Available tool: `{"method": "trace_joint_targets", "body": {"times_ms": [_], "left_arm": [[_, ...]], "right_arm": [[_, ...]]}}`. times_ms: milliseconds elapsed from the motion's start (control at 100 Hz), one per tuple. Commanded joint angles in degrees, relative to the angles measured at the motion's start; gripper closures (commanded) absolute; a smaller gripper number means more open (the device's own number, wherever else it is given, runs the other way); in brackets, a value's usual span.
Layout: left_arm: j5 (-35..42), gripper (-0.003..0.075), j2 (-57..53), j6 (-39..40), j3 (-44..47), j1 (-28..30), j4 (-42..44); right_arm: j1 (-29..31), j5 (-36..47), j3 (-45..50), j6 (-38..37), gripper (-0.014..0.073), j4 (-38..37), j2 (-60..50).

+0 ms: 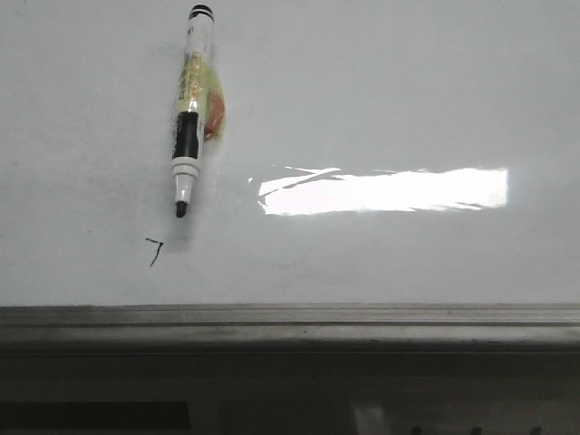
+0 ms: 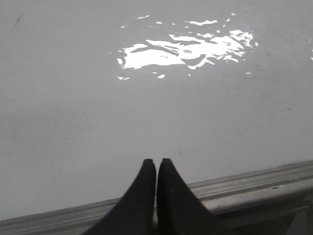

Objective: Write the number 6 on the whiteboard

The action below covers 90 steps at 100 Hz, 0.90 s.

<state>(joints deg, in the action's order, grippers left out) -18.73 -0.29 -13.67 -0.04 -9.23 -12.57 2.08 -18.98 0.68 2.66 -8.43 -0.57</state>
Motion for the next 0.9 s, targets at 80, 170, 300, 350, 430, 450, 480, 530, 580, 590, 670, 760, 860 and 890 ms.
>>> {"method": "trace_joint_targets", "body": {"times_ms": [80, 170, 300, 350, 430, 450, 480, 530, 580, 590, 670, 760, 860, 890], "left_arm": [[3.72, 0.0741, -1.61, 0.67, 1.41, 0.18, -0.67], [3.86, 0.0741, -1.61, 0.67, 1.41, 0.18, -0.67], [4.68, 0.0741, -1.61, 0.67, 1.41, 0.18, -0.67], [5.23, 0.0741, -1.61, 0.67, 1.41, 0.18, -1.88], [7.0, 0.0741, -1.61, 0.67, 1.41, 0.18, -10.72], [8.04, 0.0741, -1.61, 0.67, 1.41, 0.18, -12.91], [9.68, 0.0741, -1.61, 0.67, 1.41, 0.18, -19.52], [13.19, 0.0741, -1.61, 0.67, 1.41, 0.18, -34.42], [16.06, 0.0741, -1.61, 0.67, 1.41, 0.18, -44.94], [16.46, 0.0741, -1.61, 0.67, 1.41, 0.18, -46.35], [20.55, 0.0741, -1.61, 0.67, 1.41, 0.18, -58.75], [21.71, 0.0741, -1.61, 0.67, 1.41, 0.18, -63.84], [20.7, 0.0741, -1.61, 0.33, 0.72, 0.18, -62.19], [19.25, 0.0741, -1.61, 0.05, 0.06, 0.18, -60.86]], "right_arm": [[-0.2, 1.21, 0.83, 0.08, 0.0659, -0.65, -0.94], [-0.2, 3.02, 0.83, 0.08, 0.0659, -0.89, -0.94], [-0.2, 9.36, 0.83, 0.08, 0.0659, -0.22, -0.94], [-0.2, 13.24, 0.83, 0.08, 0.0659, 1.83, -0.94], [-0.2, 19.52, 0.83, 0.08, 0.0659, 8.43, -0.94], [-0.2, 20.55, 0.83, 0.08, 0.0659, 9.71, -0.94], [-0.2, 23.15, 0.83, 0.08, 0.0659, 13.95, -0.94], [-0.2, 26.16, 0.83, -0.29, 0.0659, 21.35, -0.94], [-0.2, 26.3, 0.83, -0.29, 0.0659, 26.89, -0.94], [-0.2, 26.32, 0.83, -0.29, 0.0659, 27.93, -0.94], [-0.2, 25.44, 0.83, -0.29, 0.0659, 31.79, -0.94], [-0.2, 25.0, 0.72, -0.29, 0.0659, 34.84, -0.94], [-0.2, 22.5, -1.62, -0.29, 0.0659, 38.58, -0.94], [-0.2, 20.58, -3.43, -0.29, 0.0659, 38.27, -0.94]]}}
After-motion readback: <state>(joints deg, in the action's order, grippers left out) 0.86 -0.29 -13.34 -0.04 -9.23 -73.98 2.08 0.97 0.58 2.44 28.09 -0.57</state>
